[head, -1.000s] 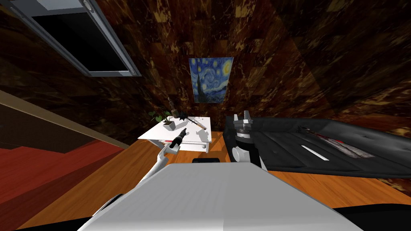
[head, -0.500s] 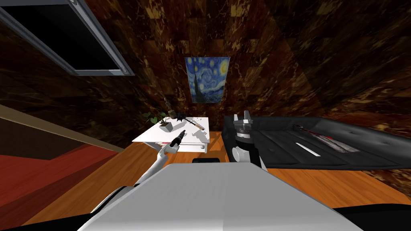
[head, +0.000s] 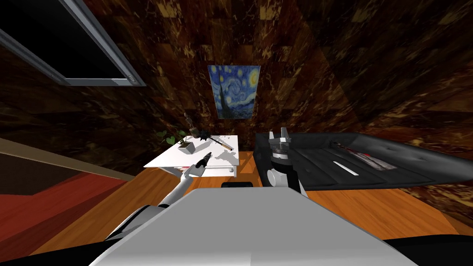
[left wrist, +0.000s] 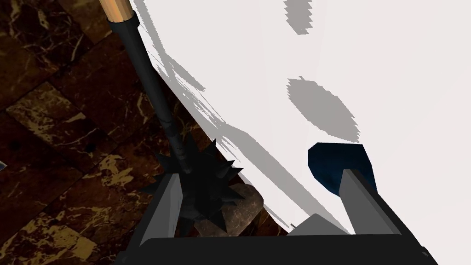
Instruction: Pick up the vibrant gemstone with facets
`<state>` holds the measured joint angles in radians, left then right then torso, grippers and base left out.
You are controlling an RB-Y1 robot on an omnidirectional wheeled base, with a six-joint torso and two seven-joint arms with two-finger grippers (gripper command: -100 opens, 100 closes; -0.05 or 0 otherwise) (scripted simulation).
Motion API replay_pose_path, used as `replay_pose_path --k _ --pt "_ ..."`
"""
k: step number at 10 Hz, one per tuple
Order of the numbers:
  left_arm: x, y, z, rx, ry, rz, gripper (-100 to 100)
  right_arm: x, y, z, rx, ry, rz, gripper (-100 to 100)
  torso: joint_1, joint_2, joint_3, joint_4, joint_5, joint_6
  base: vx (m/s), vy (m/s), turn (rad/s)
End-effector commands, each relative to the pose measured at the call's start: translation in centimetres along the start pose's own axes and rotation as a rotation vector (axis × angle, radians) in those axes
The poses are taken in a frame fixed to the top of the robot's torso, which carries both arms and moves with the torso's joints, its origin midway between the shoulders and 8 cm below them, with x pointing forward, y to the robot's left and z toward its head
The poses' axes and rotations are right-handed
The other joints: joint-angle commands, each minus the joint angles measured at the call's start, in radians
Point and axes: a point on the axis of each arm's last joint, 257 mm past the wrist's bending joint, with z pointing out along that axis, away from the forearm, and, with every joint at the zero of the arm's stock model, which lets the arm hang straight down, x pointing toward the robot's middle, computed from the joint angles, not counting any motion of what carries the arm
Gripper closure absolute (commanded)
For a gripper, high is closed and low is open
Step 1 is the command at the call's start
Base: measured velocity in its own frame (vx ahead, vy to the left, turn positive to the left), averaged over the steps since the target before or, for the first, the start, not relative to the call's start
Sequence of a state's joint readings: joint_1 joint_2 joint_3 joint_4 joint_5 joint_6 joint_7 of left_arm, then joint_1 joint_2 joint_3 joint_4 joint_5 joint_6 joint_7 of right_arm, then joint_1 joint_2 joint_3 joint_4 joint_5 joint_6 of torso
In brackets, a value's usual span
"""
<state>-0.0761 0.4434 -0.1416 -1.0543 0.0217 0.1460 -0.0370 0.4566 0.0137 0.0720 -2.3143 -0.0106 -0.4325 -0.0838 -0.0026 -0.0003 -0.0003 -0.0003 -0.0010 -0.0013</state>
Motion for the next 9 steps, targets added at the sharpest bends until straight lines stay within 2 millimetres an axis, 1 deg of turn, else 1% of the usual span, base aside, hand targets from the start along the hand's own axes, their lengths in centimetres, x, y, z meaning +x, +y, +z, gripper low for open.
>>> replay_pose_path --k 1,2,3,4,5,6,7,8,9 --pt "-1.1 2.8 0.2 -0.082 -0.008 0.014 -100 0.0 0.0 0.0 0.000 0.000 0.000 0 0.000 0.000 0.000 0.000 0.000 0.000 0.028 -0.046 -0.090" --pt "-1.1 2.9 0.1 -0.083 -0.008 0.014 -100 0.0 0.0 0.0 0.000 0.000 0.000 0 0.000 0.000 0.000 0.000 0.000 0.000 0.018 -0.032 -0.050" --pt "-2.0 3.9 0.4 -0.123 -0.016 0.024 -100 0.0 0.0 0.0 0.000 0.000 0.000 0 0.000 0.000 0.000 0.000 0.000 0.000 0.015 -0.041 -0.091" --pt "-2.0 4.9 0.3 -0.143 -0.016 0.024 -100 0.0 0.0 0.0 0.000 0.000 0.000 0 0.000 0.000 0.000 0.000 0.000 0.000 0.013 -0.031 -0.044" --pt "-3.0 5.9 0.5 -0.184 -0.025 0.033 -100 0.0 0.0 0.0 0.000 0.000 0.000 0 0.000 0.001 0.000 0.000 0.000 0.000 0.018 -0.041 -0.091" --pt "-4.0 7.5 0.5 -0.237 -0.035 0.042 -100 0.0 0.0 0.0 0.000 0.000 0.000 0 0.000 0.000 0.000 0.000 0.000 0.001 0.038 -0.057 -0.134" --pt "-4.0 8.5 0.3 -0.255 -0.036 0.041 -100 0.0 0.0 0.0 0.000 0.000 0.000 0 -0.001 -0.001 0.000 0.000 0.000 0.000 0.033 -0.036 -0.031" --pt "-5.0 10.1 0.1 -0.306 -0.047 0.048 -100 0.0 0.0 0.0 0.000 0.000 0.000 0 0.000 0.000 0.000 0.000 0.000 0.000 0.025 -0.042 -0.071" --pt "-5.0 10.1 0.1 -0.306 -0.047 0.048 -100 0.0 0.0 0.0 0.000 0.000 0.000 0 0.000 0.000 0.000 0.000 0.000 0.000 0.016 -0.028 -0.030"
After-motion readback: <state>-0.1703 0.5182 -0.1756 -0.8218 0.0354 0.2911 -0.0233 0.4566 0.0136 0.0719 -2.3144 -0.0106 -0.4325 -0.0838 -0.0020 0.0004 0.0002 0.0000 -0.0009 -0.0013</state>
